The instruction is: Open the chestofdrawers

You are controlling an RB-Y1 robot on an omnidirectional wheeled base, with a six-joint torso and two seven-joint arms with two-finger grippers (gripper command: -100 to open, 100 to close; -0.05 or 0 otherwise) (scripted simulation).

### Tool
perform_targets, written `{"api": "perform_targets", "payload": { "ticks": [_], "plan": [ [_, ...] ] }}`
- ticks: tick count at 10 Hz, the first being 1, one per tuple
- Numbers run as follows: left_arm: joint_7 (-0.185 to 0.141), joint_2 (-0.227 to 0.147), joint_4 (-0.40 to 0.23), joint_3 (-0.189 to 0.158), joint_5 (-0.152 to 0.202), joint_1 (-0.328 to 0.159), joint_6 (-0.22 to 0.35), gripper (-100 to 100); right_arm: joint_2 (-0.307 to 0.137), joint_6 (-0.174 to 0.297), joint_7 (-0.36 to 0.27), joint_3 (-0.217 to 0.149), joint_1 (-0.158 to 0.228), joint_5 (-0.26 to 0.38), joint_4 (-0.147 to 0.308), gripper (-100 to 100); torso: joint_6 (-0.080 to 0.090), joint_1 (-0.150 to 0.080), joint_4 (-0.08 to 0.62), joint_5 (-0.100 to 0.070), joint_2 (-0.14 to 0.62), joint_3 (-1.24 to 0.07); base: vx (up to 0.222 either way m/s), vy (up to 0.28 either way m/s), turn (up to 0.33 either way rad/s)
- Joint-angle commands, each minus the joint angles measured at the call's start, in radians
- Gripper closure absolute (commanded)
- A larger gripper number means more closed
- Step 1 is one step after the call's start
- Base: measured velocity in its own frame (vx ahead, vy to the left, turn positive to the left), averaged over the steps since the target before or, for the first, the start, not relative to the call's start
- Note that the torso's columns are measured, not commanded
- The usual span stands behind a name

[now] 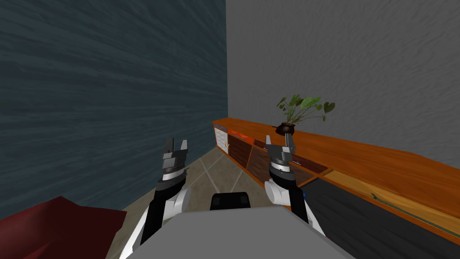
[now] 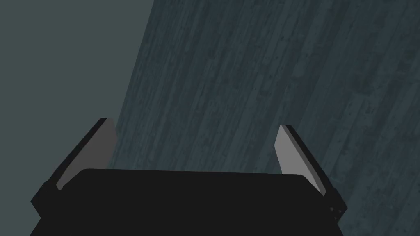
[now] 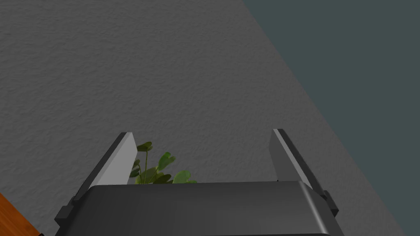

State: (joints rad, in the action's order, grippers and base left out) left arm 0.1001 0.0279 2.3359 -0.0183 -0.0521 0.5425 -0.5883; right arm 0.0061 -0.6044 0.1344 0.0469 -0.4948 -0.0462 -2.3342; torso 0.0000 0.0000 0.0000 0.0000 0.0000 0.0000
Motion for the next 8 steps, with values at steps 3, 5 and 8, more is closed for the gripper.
{"api": "perform_targets", "payload": {
  "ticks": [3,5,8],
  "plan": [
    [0.0,0.0,0.0,0.0,0.0,0.0,0.0,0,0.0,0.0,0.0,0.0,0.0,0.0,0.0,0,0.0,0.0,0.176,0.0,0.175,-0.351,0.0,0.0,0.0],
    [0.0,0.0,0.0,0.0,0.0,0.0,0.0,0,0.0,0.0,0.0,0.0,0.0,0.0,0.0,0,0.0,0.0,0.322,0.0,0.322,-0.644,0.0,0.0,0.0],
    [0.0,0.0,0.0,0.0,0.0,0.0,0.0,0,0.0,0.0,0.0,0.0,0.0,0.0,0.0,0,0.0,0.0,0.544,0.0,0.544,-1.087,0.0,0.0,0.0]
  ]
}}
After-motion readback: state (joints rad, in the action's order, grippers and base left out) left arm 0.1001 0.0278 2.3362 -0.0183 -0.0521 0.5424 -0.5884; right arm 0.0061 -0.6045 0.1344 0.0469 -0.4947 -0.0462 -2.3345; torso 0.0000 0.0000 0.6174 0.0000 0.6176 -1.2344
